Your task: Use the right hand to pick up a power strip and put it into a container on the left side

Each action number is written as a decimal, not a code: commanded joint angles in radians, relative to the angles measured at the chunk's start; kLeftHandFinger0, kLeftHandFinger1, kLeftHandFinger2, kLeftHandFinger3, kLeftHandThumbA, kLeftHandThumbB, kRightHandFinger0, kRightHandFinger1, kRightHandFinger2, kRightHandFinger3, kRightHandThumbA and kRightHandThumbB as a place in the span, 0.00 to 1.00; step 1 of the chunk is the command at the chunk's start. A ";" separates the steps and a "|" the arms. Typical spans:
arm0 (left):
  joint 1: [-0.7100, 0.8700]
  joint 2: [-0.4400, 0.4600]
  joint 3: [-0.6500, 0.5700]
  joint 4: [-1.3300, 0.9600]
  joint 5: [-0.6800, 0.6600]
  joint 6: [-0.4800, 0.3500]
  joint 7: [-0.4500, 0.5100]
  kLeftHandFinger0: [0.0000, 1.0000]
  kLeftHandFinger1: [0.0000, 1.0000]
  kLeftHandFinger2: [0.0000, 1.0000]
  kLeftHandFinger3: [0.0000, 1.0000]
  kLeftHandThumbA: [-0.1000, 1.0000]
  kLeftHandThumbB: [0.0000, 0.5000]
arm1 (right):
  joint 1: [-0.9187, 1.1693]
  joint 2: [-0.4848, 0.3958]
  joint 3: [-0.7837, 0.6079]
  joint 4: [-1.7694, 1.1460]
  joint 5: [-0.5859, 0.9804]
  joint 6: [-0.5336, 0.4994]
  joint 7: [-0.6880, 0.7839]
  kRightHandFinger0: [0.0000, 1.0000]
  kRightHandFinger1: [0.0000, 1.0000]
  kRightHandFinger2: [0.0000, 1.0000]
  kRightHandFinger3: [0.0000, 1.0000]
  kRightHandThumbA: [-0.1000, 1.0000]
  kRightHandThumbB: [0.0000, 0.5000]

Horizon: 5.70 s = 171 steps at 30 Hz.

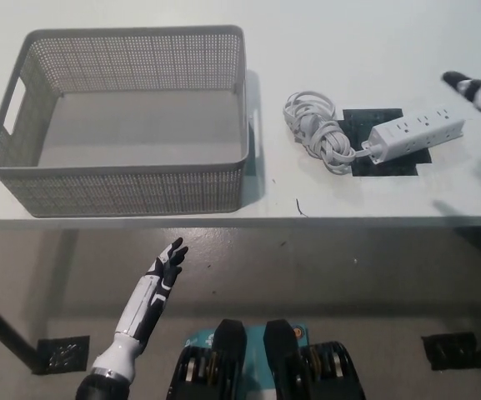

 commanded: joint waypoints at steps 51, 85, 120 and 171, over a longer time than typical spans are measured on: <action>-0.015 0.010 0.003 -0.029 -0.005 -0.052 -0.010 1.00 1.00 1.00 1.00 1.00 0.35 | -0.389 0.183 0.395 1.094 -0.290 -0.094 -0.086 1.00 1.00 1.00 1.00 1.00 0.83; -0.012 0.017 0.001 -0.033 0.012 -0.052 0.009 1.00 1.00 1.00 1.00 1.00 0.18 | -0.584 0.246 0.527 1.421 -0.429 -0.331 -1.078 0.00 0.25 0.81 0.83 0.00 0.36; -0.024 0.021 0.002 -0.027 0.018 -0.052 0.003 1.00 1.00 1.00 1.00 1.00 0.21 | -0.846 0.121 0.455 1.156 -0.497 -0.313 -1.038 0.00 0.00 0.61 0.60 0.00 0.36; -0.025 0.029 -0.015 -0.052 0.018 -0.052 -0.038 1.00 1.00 1.00 1.00 1.00 0.37 | -1.018 0.649 0.532 1.674 -0.406 -0.121 -0.496 0.00 0.06 0.57 0.42 0.00 0.55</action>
